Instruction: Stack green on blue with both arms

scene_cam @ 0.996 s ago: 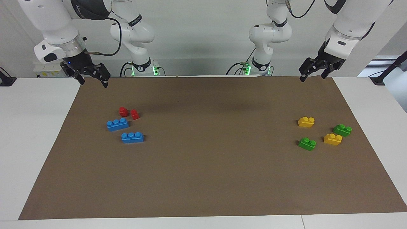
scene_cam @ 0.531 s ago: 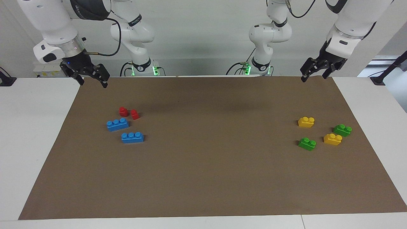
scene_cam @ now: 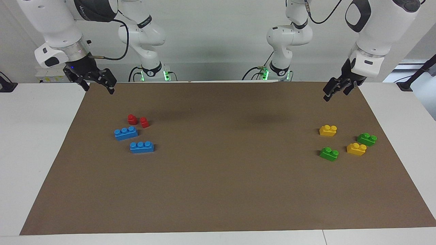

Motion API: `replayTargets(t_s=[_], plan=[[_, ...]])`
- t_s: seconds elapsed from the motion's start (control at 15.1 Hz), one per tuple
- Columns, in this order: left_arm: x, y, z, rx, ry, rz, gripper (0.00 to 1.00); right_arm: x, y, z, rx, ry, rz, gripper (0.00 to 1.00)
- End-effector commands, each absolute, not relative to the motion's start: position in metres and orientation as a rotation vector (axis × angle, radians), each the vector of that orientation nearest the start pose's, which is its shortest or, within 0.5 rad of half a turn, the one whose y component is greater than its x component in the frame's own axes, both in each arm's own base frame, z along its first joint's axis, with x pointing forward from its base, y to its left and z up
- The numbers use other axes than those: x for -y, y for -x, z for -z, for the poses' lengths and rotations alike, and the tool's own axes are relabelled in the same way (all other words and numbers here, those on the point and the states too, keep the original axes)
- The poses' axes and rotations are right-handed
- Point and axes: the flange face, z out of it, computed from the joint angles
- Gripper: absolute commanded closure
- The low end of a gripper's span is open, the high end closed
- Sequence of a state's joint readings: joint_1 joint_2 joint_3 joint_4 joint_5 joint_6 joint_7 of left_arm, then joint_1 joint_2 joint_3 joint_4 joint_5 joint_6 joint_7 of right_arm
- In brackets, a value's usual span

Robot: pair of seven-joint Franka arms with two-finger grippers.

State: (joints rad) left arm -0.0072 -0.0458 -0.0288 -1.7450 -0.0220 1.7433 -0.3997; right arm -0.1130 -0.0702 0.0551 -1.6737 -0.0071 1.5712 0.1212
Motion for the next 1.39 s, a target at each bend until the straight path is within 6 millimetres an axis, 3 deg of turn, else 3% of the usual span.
replayTargets(t_s=[0.0,0.27,0.53,0.73,0.86,1.33], plan=[[0.007,-0.556,-0.558,0.764,3.093,0.093,0.00,0.035,-0.531,-0.613,-0.271,3.159,-0.026,0.00],[-0.002,-0.578,-0.521,0.878,3.062,0.065,0.00,0.037,-0.538,-0.611,-0.332,3.152,0.035,0.00],[-0.019,-0.595,-0.487,0.992,3.029,0.073,0.00,0.042,-0.552,-0.595,-0.671,3.090,0.061,0.00],[-0.035,-0.602,-0.465,1.192,2.964,0.100,0.00,0.041,-0.575,-0.566,-1.079,2.945,0.046,0.00],[-0.037,-0.604,-0.451,1.324,2.919,0.161,0.00,0.042,-0.588,-0.543,-1.240,2.850,0.000,0.00],[-0.051,-0.621,-0.403,1.470,2.858,0.194,0.00,0.046,-0.620,-0.478,-1.718,2.412,-0.151,0.00]])
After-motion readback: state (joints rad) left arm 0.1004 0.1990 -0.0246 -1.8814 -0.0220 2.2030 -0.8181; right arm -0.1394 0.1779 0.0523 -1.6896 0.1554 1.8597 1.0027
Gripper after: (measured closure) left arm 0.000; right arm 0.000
